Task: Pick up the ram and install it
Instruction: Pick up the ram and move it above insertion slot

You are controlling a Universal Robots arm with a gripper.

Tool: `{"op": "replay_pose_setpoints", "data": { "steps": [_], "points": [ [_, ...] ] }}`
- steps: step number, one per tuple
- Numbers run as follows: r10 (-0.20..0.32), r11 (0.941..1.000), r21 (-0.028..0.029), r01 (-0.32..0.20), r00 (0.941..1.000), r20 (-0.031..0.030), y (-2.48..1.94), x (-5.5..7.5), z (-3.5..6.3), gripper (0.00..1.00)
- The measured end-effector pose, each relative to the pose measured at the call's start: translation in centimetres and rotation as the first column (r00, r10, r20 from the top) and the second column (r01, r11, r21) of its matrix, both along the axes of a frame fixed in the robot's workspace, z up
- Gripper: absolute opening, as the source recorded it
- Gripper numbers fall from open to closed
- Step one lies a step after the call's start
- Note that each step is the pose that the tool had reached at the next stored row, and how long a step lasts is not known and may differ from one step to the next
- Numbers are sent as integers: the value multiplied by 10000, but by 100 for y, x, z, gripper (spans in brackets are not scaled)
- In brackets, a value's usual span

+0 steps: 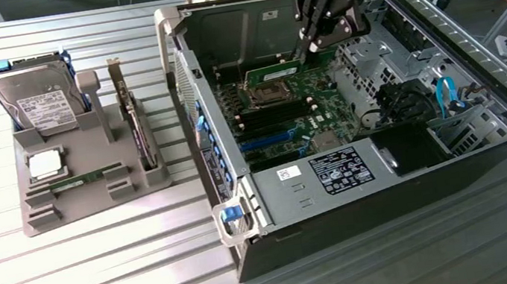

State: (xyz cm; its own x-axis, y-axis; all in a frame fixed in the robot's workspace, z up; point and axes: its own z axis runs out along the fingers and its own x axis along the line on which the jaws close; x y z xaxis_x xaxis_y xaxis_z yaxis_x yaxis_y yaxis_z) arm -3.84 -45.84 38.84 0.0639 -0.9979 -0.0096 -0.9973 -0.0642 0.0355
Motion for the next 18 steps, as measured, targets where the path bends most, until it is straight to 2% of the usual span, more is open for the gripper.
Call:
{"op": "replay_pose_setpoints", "data": {
  "steps": [2, 6, 7, 11, 14, 16, 18],
  "points": [
    [1, 10000, 1, -1, 10000, 0, 10, 1, -1, 12],
    [0, 10000, -2, 0, 10000, -1, 61, 0, -2, 12],
    [0, 10000, 0, 0, 10000, -1, 98, 0, -4, 12],
    [0, 10000, -1, 0, 10000, -1, 180, 0, -5, 12],
    [0, 10000, -1, 0, 10000, -1, 260, 0, -5, 12],
    [-1, 10000, 0, 1, 10000, -1, 298, 0, -5, 12],
    [0, 10000, -2, 0, 10000, -1, 316, 0, -5, 12]
  ]
}}
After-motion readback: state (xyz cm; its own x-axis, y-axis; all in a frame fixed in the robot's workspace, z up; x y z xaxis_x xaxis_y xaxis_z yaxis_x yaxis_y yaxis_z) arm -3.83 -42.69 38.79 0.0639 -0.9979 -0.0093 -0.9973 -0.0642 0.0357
